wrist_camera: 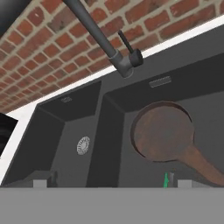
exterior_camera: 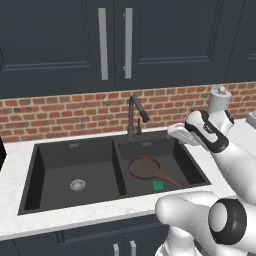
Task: Pick the pan and sponge and place them into the sink. Then turn on the water.
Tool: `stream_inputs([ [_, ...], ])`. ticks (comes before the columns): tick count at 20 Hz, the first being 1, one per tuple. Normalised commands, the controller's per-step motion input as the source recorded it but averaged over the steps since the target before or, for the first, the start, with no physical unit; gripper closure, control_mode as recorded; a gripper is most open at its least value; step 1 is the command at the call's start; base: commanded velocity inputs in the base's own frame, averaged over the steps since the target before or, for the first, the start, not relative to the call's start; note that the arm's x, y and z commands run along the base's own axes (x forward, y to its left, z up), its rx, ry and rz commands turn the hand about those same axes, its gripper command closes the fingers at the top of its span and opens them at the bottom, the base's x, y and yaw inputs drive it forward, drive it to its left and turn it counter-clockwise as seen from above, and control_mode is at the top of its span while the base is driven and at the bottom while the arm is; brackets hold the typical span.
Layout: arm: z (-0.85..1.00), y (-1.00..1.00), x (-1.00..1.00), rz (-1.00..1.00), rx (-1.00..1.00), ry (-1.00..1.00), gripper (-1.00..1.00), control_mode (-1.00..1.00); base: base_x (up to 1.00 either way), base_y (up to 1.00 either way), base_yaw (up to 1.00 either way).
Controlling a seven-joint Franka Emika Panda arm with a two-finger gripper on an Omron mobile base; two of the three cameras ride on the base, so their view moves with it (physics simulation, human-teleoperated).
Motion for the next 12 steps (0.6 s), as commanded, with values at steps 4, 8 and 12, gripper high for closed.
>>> stream_inputs([
  [4,0.0,0.0,0.0,0.0,0.0,0.0,-1.0,-1.0,0.0,0.0,0.0],
  [8,0.0,0.12,0.08,0.0,0.0,0.0,-1.0,-1.0,0.0,0.0,0.0],
  [12,0.0,0.11,0.17,0.0,0.02,0.0,-1.0,-1.0,0.0,0.0,0.0],
])
